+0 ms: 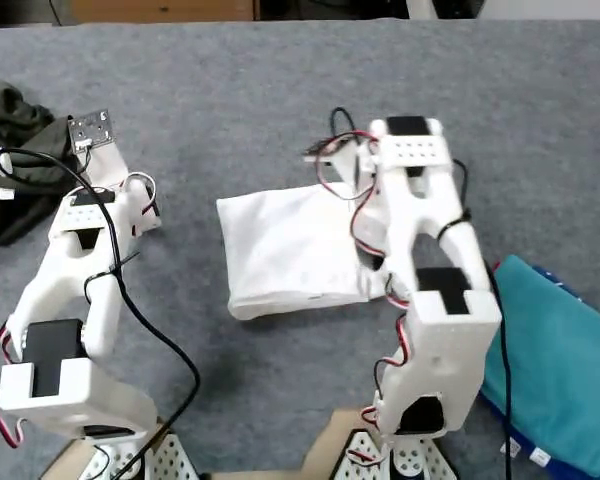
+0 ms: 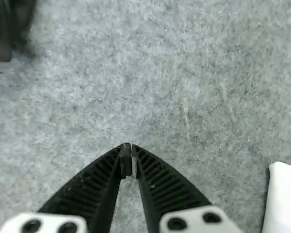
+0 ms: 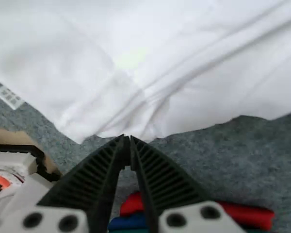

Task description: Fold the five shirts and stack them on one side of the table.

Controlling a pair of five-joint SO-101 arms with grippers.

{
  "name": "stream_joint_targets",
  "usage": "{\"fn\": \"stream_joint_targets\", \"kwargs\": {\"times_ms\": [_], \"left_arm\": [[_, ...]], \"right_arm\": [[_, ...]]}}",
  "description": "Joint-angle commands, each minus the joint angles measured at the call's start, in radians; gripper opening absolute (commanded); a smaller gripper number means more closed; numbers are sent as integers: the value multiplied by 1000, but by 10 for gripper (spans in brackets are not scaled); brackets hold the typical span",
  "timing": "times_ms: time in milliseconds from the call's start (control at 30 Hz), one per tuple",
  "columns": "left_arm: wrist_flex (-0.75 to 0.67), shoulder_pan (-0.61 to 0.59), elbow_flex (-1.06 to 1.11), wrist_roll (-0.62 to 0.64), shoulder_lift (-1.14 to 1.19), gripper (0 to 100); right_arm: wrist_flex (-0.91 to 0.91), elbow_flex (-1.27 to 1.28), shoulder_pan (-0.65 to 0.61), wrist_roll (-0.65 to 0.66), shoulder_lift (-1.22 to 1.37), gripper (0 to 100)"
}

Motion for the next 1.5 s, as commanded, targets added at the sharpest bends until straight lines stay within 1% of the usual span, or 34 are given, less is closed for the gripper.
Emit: {"fn": "stream_joint_targets", "kwargs": {"times_ms": [0,133,233,333,433,533,667,733,867,1067,1167,1300,1467], "left_arm": [[-15,-6,-18,5,-24,19],[-15,-6,-18,5,-24,19],[-15,-6,-18,5,-24,19],[-15,-6,-18,5,-24,19],[-15,-6,-17,5,-24,19],[-15,-6,-17,5,-24,19],[-15,-6,-17,5,-24,19],[-15,-6,-17,5,-24,19],[-15,-6,-18,5,-24,19],[-15,-5,-18,5,-24,19],[-15,-5,-18,5,-24,19],[-15,-5,-18,5,-24,19],[-15,-5,-18,5,-24,19]], "right_arm": [[14,-137,27,-2,-71,5],[41,-360,-84,-81,-50,9],[34,-450,-176,-106,25,9],[-5,-521,-202,-140,162,9],[6,-622,-199,-163,300,9],[21,-731,-165,-166,412,9],[21,-865,-65,-157,518,9],[21,-921,-19,-124,561,9],[20,-1021,50,-104,625,9],[28,-1153,67,-72,659,9],[87,-1216,45,-75,650,9],[86,-1132,5,-103,538,9],[84,-751,-58,-166,320,9]]}}
